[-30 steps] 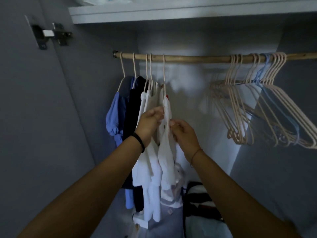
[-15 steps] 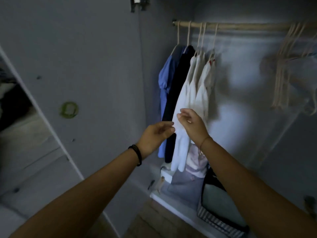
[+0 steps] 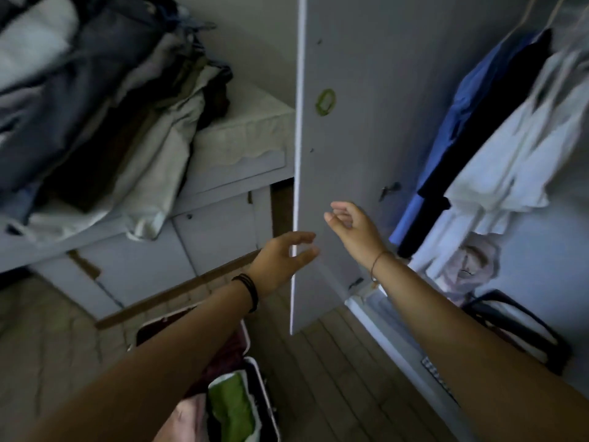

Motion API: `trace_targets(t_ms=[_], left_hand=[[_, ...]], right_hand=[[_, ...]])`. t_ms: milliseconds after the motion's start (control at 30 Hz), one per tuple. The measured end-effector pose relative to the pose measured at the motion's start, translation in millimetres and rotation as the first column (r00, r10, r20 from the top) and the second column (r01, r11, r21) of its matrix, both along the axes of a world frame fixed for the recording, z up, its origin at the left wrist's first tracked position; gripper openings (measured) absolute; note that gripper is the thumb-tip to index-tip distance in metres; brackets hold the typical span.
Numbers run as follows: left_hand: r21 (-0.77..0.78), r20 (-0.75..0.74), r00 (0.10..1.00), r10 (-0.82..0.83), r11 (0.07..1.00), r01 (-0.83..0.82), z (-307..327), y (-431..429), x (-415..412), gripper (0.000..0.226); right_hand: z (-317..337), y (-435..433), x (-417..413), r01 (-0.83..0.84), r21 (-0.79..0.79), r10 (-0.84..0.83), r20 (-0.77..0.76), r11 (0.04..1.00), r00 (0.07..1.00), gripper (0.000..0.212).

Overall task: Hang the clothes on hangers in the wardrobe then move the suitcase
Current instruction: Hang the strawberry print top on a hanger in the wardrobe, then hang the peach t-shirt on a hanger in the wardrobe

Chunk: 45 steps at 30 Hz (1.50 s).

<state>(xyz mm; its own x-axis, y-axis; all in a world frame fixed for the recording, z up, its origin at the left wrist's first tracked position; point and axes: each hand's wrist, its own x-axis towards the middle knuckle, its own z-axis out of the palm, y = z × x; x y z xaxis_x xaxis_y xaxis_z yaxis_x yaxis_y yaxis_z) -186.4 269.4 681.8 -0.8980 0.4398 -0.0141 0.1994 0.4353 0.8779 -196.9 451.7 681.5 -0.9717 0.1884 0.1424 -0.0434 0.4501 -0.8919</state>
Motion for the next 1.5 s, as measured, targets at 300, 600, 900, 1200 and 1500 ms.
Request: trace_targets(t_ms=[300, 600, 900, 1200, 1500], left_hand=[[-0.178, -0.025, 0.964, 0.266, 0.947, -0.267, -68.6, -208.6, 58.4, 0.041], [-0.276, 0.096, 0.871, 0.482, 0.854, -0.442, -225.4, -363.7, 110.5, 0.048], [-0.301, 0.261, 0.707, 0.657, 0.751, -0.588, -500.2, -398.8, 159.0, 0.047], [-0.336, 0.238, 0.679, 0.695, 0.714, -0.614, -757.8, -392.7, 167.5, 0.056], [-0.370, 0.320, 0.614, 0.721, 0.692, -0.619, -865.8, -398.8, 155.0, 0.082]], right_hand=[[-71.9, -211.6, 6.7, -0.287, 0.102, 0.272, 0.137, 0.952, 0.952, 0.047], [-234.3, -372.1, 29.7, -0.393, 0.081, 0.367, 0.227, 0.916, 0.902, 0.056], [-496.0, -412.0, 67.8, -0.476, 0.072, 0.414, 0.394, 0.876, 0.821, 0.052], [-755.3, -417.1, 78.2, -0.521, 0.117, 0.385, 0.543, 0.846, 0.746, 0.055], [-865.3, -436.3, 55.7, -0.505, 0.267, 0.267, 0.602, 0.821, 0.753, 0.075]])
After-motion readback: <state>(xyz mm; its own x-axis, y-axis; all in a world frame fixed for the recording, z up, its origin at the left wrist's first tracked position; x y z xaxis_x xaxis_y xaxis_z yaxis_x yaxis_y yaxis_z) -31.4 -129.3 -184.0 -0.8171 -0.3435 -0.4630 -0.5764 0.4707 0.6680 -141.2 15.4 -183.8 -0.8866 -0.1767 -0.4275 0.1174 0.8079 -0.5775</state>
